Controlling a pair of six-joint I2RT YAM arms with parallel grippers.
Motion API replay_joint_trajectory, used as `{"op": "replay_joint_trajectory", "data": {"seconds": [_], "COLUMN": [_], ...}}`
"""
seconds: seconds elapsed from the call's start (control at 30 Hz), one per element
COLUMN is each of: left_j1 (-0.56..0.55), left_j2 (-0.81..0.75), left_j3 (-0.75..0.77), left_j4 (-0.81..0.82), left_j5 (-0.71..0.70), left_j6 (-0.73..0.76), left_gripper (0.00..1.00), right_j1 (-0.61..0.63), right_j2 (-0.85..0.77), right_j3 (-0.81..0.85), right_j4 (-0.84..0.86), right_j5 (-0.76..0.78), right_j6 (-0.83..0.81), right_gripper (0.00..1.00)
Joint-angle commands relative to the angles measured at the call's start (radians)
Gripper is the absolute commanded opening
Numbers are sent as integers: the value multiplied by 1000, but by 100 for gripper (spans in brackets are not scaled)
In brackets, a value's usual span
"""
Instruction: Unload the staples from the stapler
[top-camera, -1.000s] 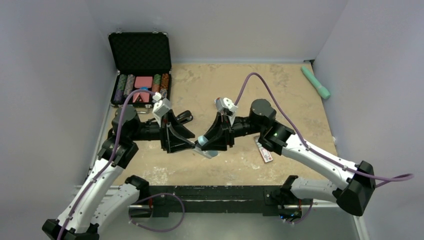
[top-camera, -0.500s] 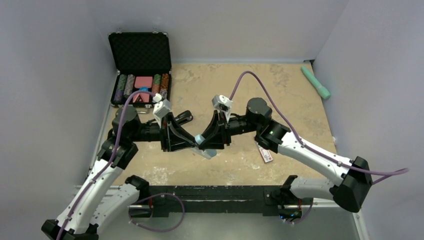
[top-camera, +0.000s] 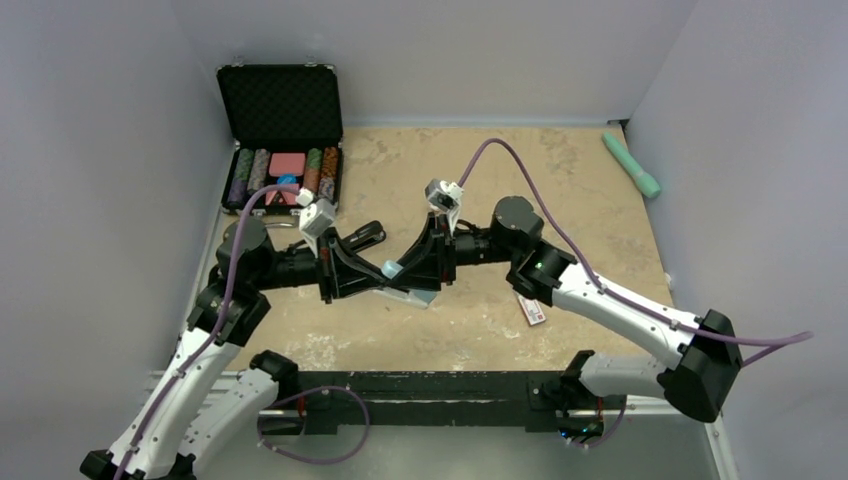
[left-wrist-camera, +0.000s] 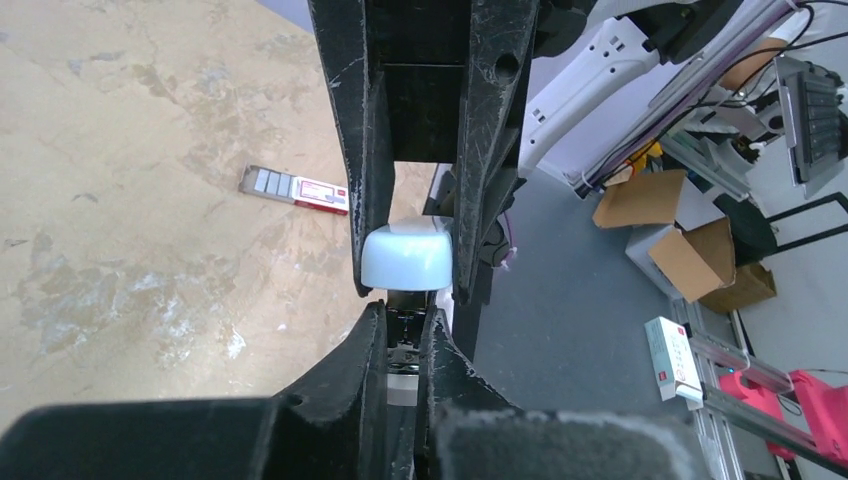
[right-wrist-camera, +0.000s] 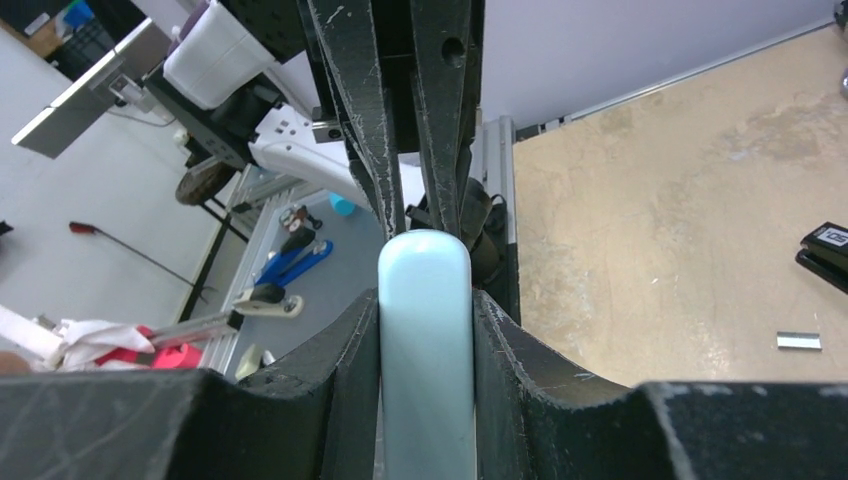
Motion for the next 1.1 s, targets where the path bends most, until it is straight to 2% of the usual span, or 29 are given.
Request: {"op": "replay_joint_trajectory", "data": {"seconds": [0.0,0.13,0.27,0.43,0.5,0.63,0.73,0.83,0.93,1.0,1.07], "left_j1": [-10,-9,-10,-10,-10,-10,-10,-8,-9,-8,-7], "left_j2": [-5,-14,-27,-41,-50,-52,-49,-39,19,80,146], "left_j3": [11,5,-57,-100,-118,-166,-209,-263,-340,-400,-451], "left_j4": [-29,-11,115,134,129,118,120,87,67,86,194], "left_j5": [-53,-72,-83,-196,-261,-378,-436,-540,-645,-632,-604], "left_j6": [14,-15,-127,-209,-250,-380,-481,-648,-934,-1139,-1251], "left_gripper": [0,0,0,0,0,0,0,0,0,0,0], "right_j1": [2,2,3,-1,-31,-149,-198,-203,-208,-217,-236], "right_j2": [-65,-99,-112,-99,-100,-74,-22,48,133,185,238], "right_j3": [-16,-48,-81,-94,-113,-216,-221,-137,-17,85,128], "right_j4": [182,199,209,175,129,176,172,-25,-234,-377,-399], "right_j5": [169,261,374,495,585,616,642,757,916,988,990], "right_j6": [101,145,223,315,394,570,607,647,716,750,772], "right_gripper": [0,0,0,0,0,0,0,0,0,0,0]}}
